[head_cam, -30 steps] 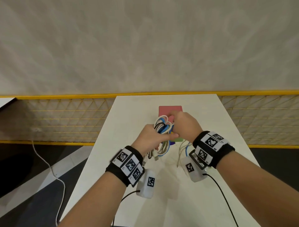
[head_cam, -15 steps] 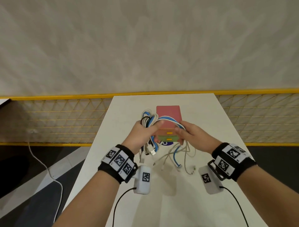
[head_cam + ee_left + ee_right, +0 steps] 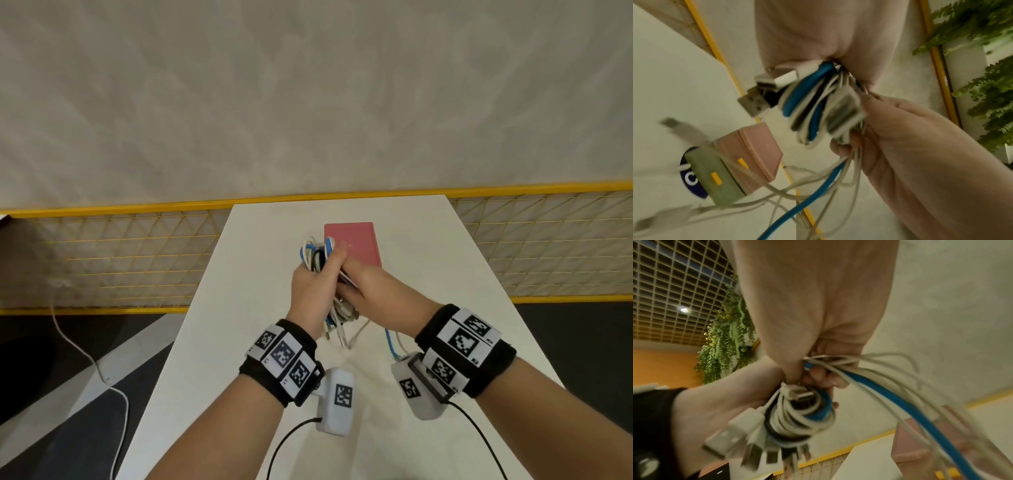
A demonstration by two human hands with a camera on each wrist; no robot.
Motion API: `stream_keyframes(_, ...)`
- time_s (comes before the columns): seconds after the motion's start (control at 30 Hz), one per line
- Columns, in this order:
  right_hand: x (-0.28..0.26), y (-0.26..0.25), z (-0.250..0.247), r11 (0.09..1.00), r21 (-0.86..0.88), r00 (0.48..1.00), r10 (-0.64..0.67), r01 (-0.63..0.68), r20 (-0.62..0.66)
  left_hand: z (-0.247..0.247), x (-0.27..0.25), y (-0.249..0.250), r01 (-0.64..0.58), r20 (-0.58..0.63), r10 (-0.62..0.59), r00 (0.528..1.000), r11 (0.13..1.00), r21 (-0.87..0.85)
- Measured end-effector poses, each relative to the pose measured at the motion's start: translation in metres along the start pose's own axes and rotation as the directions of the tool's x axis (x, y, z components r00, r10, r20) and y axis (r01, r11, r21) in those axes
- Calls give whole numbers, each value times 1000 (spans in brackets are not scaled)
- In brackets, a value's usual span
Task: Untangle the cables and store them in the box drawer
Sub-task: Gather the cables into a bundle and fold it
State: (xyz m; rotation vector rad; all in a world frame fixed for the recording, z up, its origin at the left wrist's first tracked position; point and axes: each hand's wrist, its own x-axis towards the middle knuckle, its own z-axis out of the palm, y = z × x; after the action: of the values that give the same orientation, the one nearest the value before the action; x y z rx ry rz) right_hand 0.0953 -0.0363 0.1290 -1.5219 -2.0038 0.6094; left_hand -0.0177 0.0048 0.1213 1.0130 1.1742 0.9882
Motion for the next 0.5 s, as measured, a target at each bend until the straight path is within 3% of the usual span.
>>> stream_keyframes(0.1, -9, 5, -1, 990, 138, 999, -12, 18, -42, -2, 6, 5, -122, -85, 121, 989, 993, 1)
stream_keyframes(0.17, -17, 11, 1, 953, 304, 999, 16, 0, -50, -7, 12, 12, -118, -118, 108, 987, 990, -80)
stream_keyframes(0.27, -26, 25, 6, 968, 250, 998, 38, -27, -41, -17, 20, 24, -82, -114, 53, 992, 958, -274)
stream_keyframes(0.4, -31, 41, 14, 966, 221, 991, 130, -135, 37, -23, 16, 34, -70, 41, 96, 995, 902, -427)
stream_keyframes(0.5, -32, 55, 14, 960, 180, 973, 196, -216, 124, -29, 11, 33, -68, 208, 153, 966, 928, -366)
